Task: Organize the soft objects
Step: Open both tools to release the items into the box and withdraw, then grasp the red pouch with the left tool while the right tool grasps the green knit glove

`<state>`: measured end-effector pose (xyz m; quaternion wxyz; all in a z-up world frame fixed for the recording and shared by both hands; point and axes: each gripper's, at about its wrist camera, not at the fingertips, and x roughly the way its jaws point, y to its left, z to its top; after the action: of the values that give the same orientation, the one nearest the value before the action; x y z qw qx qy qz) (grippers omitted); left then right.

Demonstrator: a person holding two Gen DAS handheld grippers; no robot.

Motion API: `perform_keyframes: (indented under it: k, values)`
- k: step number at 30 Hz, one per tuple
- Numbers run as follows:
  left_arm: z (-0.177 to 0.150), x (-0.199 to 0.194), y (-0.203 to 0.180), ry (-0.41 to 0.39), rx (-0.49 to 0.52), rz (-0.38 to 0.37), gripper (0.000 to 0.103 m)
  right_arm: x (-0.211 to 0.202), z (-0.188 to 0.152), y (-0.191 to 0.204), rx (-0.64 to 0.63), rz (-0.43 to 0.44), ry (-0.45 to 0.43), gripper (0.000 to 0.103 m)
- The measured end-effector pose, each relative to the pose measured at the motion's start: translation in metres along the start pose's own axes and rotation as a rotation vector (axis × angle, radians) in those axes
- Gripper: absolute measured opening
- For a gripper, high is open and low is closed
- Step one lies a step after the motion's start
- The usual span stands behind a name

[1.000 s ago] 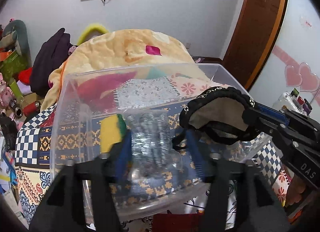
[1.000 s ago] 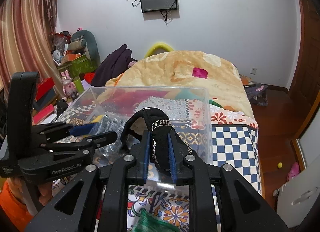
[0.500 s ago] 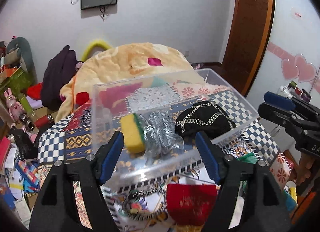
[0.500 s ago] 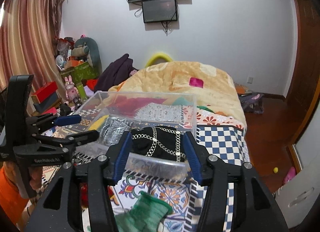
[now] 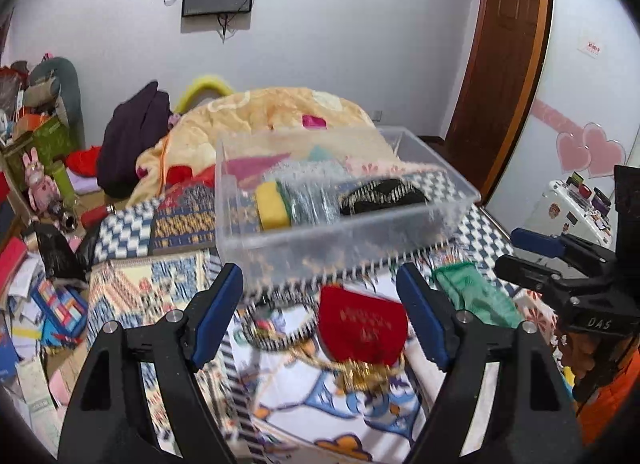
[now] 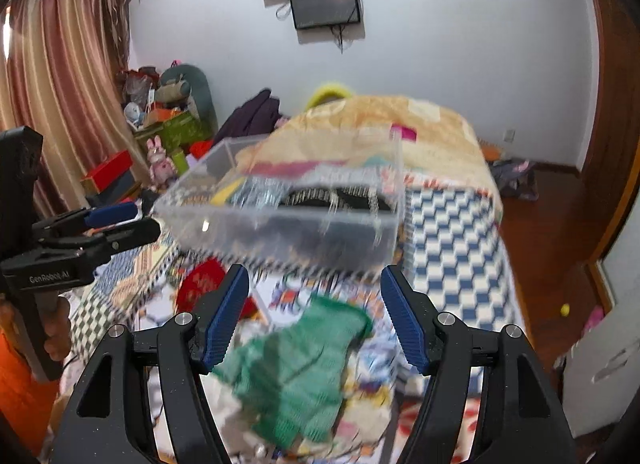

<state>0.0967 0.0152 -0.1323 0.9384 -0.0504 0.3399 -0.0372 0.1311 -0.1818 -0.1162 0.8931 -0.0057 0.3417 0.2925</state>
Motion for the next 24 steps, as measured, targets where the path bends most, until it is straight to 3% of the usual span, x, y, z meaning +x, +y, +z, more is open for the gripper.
perform_keyframes:
  k: [6,12,14,16,21,24]
  values:
    - [-0.029,0.016,-0.007,0.084,-0.027,-0.029,0.079,0.011,-0.026,-0.004,0.055,0.019,0.071,0.065]
    - [-0.047,0.027,-0.02,0.111,-0.016,-0.041,0.079,0.015,-0.04,-0.008,0.083,0.036,0.099,0.063]
    - [-0.05,0.03,-0.024,0.116,-0.014,-0.045,0.078,0.015,-0.041,-0.008,0.087,0.044,0.1,0.052]
    - [-0.051,0.034,-0.025,0.124,-0.021,-0.055,0.068,0.015,-0.042,-0.007,0.091,0.058,0.104,0.038]
    - [-0.055,0.044,-0.026,0.154,-0.037,-0.071,0.049,0.01,-0.042,-0.009,0.098,0.052,0.081,0.021]
    - [-0.056,0.044,-0.03,0.145,-0.026,-0.069,0.041,0.006,-0.04,-0.01,0.095,0.047,0.064,0.016]
